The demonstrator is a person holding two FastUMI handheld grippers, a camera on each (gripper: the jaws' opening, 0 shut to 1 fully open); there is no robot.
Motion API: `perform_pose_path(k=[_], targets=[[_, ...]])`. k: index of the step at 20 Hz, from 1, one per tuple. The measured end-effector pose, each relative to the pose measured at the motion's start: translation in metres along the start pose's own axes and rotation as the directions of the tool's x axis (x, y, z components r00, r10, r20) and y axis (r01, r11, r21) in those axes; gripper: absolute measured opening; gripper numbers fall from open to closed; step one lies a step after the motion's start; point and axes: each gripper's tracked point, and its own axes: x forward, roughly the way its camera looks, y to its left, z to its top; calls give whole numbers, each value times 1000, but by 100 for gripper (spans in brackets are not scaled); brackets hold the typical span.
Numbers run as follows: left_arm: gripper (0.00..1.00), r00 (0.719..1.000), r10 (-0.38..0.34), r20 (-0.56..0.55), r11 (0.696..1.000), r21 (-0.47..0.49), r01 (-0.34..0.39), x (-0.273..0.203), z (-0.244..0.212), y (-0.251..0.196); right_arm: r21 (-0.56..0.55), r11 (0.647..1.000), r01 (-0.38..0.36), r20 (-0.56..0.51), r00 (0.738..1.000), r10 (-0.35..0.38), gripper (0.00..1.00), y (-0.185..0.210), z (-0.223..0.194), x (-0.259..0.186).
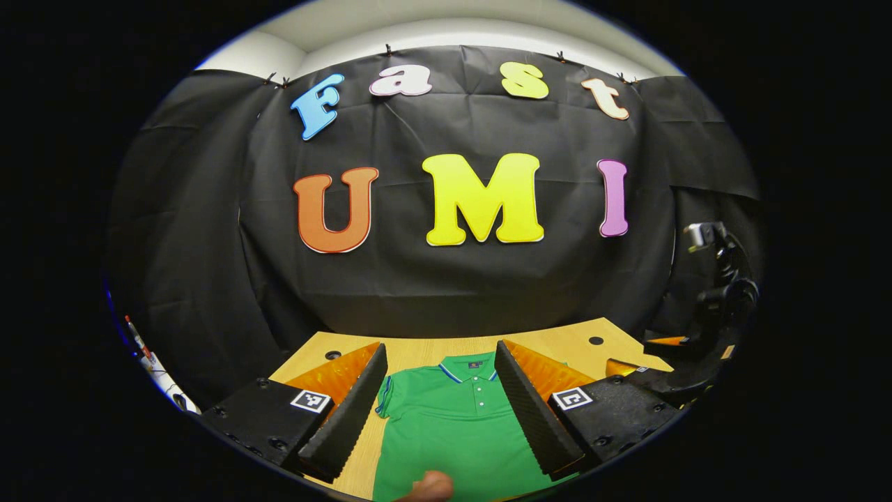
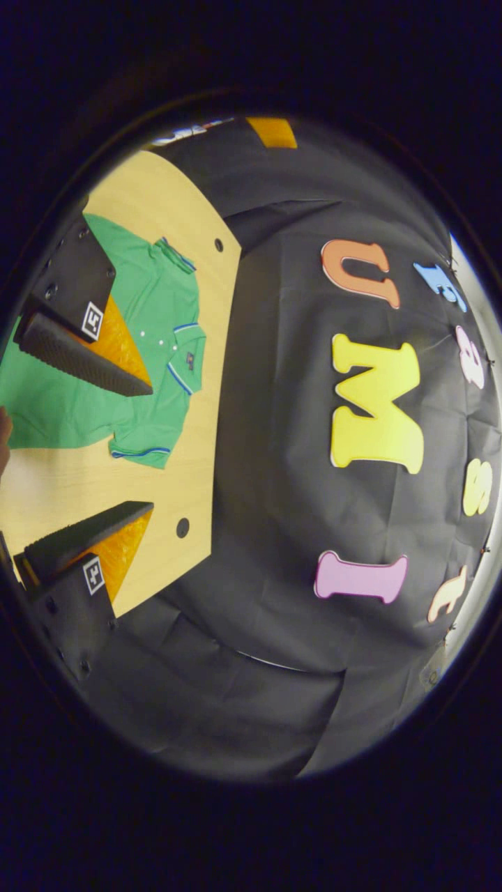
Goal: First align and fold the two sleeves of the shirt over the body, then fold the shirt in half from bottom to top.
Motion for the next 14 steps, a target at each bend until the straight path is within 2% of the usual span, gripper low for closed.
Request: perform_pose_path(k=[3,7,12,14], targets=[[100,999,24,-25,1000,-5,-24,3,-4,-4,10,1000,8,-68,998,-7,96,-8,-20,40],[99,997,62,-50,998,11,-62,3,-9,-3,18,1000,21,-147,989,-18,94,-14,-50,99],[100,991,97,-97,995,12,-96,1,-22,-4,6,999,36,-262,964,-33,96,-17,-95,159],[100,988,109,-111,994,17,-108,-1,-26,-3,-6,999,49,-291,956,-49,94,-23,-108,176]])
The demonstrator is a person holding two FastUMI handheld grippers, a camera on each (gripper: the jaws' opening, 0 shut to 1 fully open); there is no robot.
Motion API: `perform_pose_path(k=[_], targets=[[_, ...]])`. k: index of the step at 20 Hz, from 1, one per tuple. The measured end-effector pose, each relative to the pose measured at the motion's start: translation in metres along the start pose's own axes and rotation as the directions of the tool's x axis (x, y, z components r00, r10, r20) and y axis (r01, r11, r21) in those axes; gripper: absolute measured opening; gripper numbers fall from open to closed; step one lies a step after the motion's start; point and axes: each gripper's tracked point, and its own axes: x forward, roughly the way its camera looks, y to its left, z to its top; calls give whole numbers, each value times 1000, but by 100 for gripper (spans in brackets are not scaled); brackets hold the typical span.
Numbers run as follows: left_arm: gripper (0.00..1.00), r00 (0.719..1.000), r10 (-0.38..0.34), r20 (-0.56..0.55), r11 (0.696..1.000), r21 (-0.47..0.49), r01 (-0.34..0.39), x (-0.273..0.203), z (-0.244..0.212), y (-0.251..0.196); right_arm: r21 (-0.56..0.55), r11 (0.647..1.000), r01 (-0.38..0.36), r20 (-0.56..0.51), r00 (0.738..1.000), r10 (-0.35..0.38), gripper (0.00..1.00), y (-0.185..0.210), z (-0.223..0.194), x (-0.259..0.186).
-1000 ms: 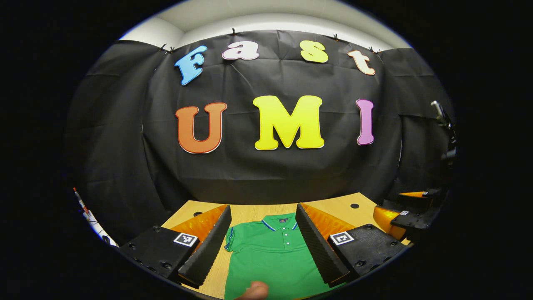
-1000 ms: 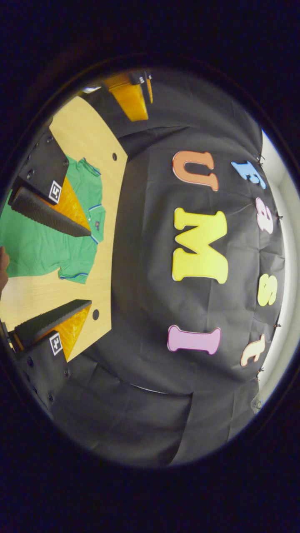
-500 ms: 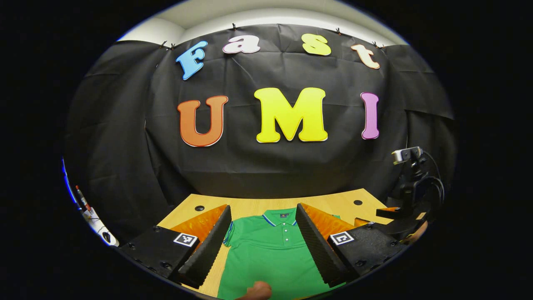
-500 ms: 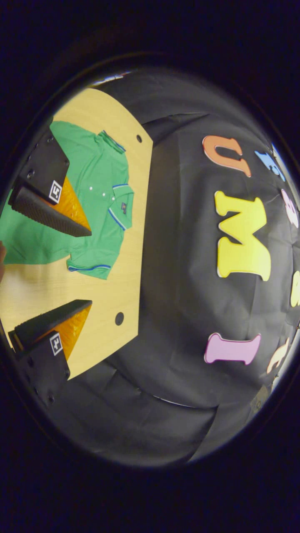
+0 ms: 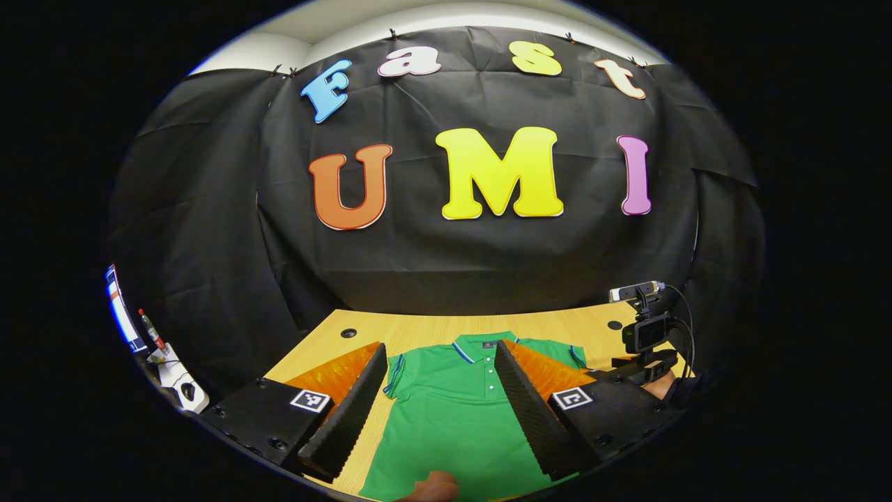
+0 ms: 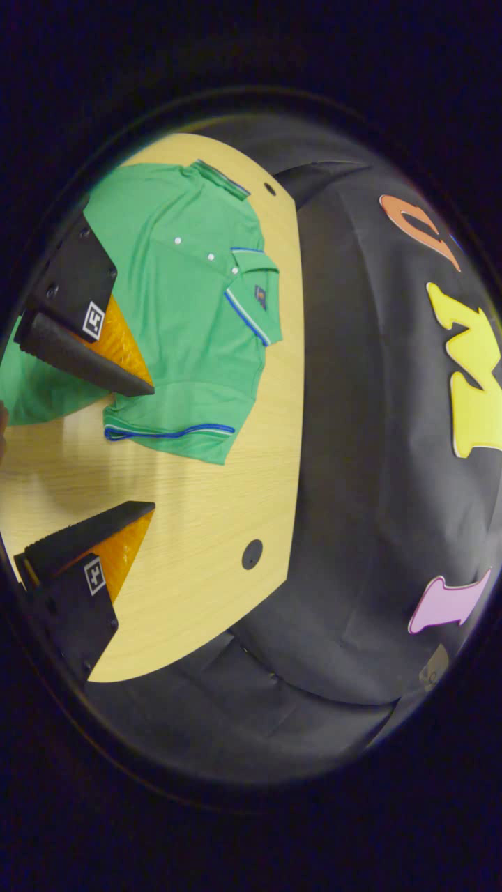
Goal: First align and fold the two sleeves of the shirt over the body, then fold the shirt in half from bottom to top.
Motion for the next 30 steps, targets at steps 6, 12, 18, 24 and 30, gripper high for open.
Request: perform_pose_path(k=[6,12,18,24,30], targets=[[100,996,38,-80,999,-6,-38,1,-25,1,-14,1000,-22,-43,999,21,94,2,-5,28],[100,994,45,-99,999,3,-45,1,-33,-2,-48,999,-23,-49,999,21,33,9,-3,32],[100,990,62,-124,998,-9,-63,-2,-42,2,-28,998,-61,-57,997,60,3,13,-1,27],[100,987,86,-134,995,-29,-91,-9,-46,15,-34,998,-61,12,998,62,2,5,25,15],[100,985,106,-134,993,-38,-112,-17,-48,27,-111,986,-127,88,987,137,3,40,54,-6]])
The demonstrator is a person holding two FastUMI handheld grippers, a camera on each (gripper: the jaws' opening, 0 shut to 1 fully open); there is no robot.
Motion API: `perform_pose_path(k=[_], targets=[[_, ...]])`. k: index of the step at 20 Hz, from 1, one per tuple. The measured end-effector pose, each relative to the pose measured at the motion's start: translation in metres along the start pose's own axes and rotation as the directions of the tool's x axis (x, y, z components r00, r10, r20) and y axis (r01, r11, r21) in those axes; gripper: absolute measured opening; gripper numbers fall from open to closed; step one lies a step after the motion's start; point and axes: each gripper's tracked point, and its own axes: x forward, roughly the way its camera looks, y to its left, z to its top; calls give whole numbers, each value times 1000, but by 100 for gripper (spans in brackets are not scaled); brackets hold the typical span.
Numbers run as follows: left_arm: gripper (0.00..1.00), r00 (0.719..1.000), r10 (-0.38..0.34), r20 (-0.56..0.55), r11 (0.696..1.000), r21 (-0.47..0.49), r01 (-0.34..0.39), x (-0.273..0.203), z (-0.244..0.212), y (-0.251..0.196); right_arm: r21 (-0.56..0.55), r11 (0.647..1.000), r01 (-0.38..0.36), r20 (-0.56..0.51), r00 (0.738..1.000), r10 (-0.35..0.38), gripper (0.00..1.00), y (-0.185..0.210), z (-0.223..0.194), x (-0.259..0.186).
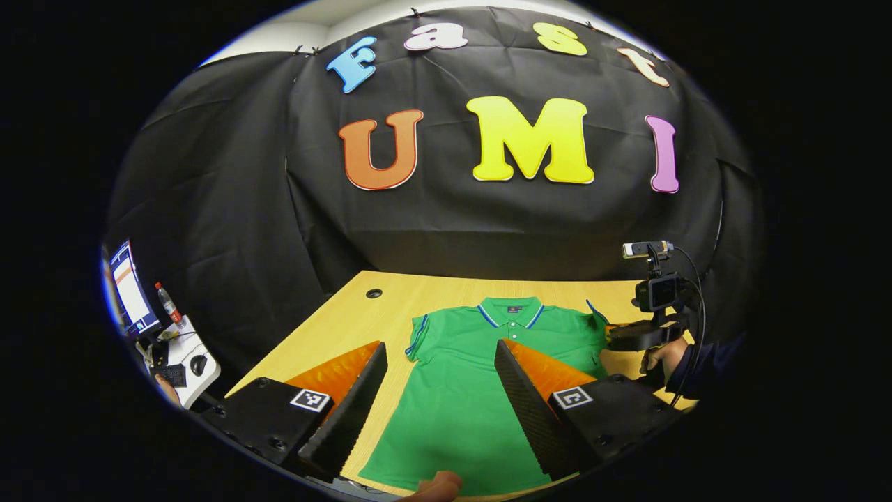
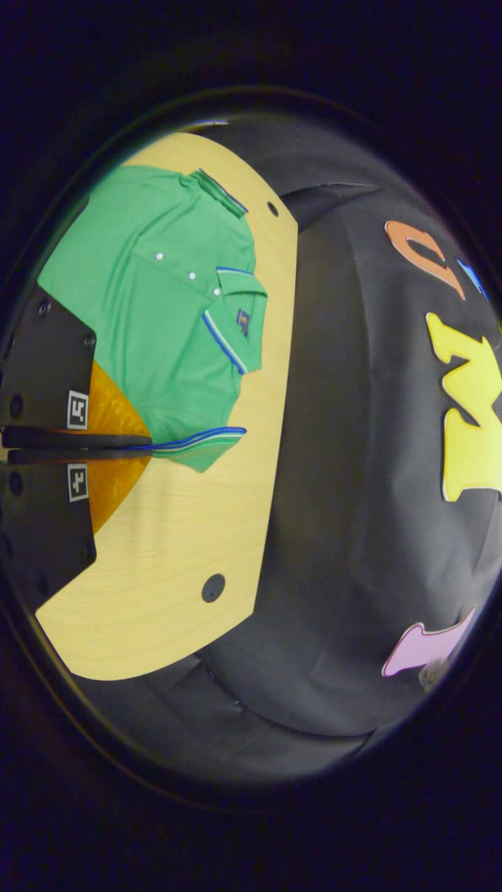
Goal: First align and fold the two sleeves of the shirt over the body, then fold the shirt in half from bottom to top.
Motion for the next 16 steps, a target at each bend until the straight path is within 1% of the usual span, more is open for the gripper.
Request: perform_pose_path(k=[4,8,10,12,15,16], targets=[[100,1000,14,8,1000,-10,-14,-7,1,13,-28,998,-63,3,998,63,3,35,1,-6],[100,1000,26,-15,1000,-13,-26,-8,-9,23,-51,989,-141,3,990,141,3,72,-4,-12],[100,999,42,1,999,12,-42,-11,-6,33,-88,985,-148,-8,989,148,2,80,-12,-11],[100,999,51,17,999,14,-51,-11,-5,43,-94,986,-139,-22,990,138,3,85,-18,-8],[100,999,53,3,999,-7,-53,-9,-8,55,-74,989,-131,-29,991,129,7,89,-21,-11],[100,998,56,0,998,-8,-56,-8,-9,60,-69,989,-132,-26,991,130,11,90,-18,-15]])
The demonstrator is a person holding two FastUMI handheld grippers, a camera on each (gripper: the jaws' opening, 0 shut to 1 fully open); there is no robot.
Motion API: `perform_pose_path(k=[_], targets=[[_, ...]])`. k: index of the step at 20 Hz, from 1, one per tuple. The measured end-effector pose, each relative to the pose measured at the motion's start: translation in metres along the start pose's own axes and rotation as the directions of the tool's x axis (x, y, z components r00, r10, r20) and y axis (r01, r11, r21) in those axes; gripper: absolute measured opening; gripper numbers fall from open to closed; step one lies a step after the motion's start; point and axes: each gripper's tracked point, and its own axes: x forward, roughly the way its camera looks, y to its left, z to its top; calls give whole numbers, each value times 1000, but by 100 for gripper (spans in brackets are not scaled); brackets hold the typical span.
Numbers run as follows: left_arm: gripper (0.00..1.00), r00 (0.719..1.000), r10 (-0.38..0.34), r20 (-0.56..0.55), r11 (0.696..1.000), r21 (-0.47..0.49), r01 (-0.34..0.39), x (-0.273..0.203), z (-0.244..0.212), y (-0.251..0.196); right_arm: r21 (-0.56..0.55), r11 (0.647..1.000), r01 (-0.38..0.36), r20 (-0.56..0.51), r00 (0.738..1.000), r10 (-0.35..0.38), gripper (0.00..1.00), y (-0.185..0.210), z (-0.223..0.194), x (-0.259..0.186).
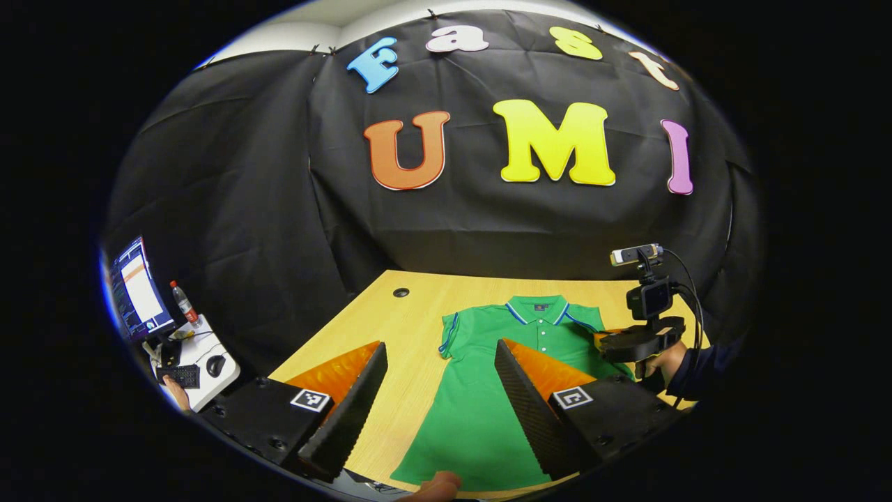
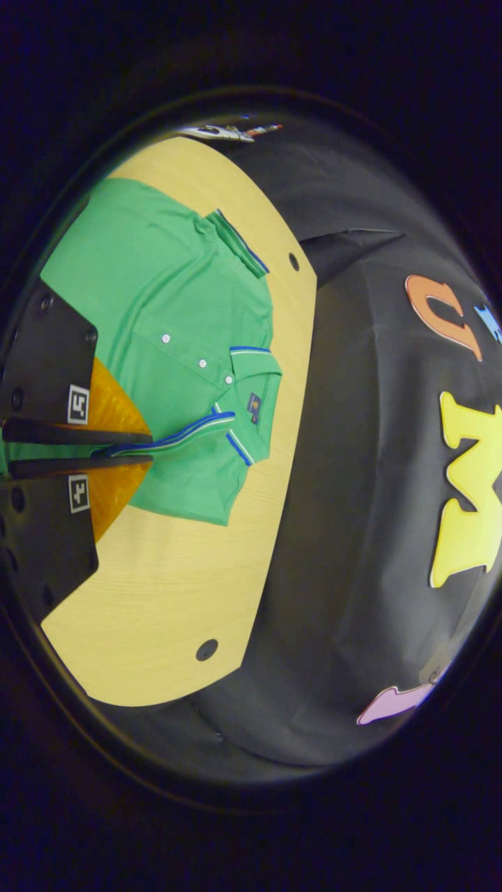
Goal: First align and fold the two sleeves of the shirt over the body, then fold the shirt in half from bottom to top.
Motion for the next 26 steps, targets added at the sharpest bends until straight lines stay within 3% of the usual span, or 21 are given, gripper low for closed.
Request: perform_pose_path(k=[1,3,6,8,15,19,22,26], targets=[[100,1000,1,1,1000,-1,-1,2,1,5,2,1000,1,4,1000,-1,20,1,-1,-4],[100,1000,-3,13,1000,-11,3,6,5,12,21,1000,-20,-3,1000,20,28,11,1,-19],[100,999,-38,35,999,-22,38,17,13,17,15,1000,-2,49,999,2,83,14,19,-55],[100,998,-56,38,998,-13,57,29,12,21,2,1000,8,121,993,-8,98,19,38,-89],[100,991,-131,11,990,48,130,86,8,36,109,993,34,329,942,-68,98,24,94,-229],[100,982,-171,-76,984,34,174,132,-16,31,163,982,99,442,882,-162,97,9,116,-303],[100,961,-205,-187,977,11,211,165,-48,22,181,973,145,482,849,-216,97,8,119,-344],[100,930,-236,-282,969,9,248,210,-81,2,190,968,165,497,834,-240,97,26,114,-374]])
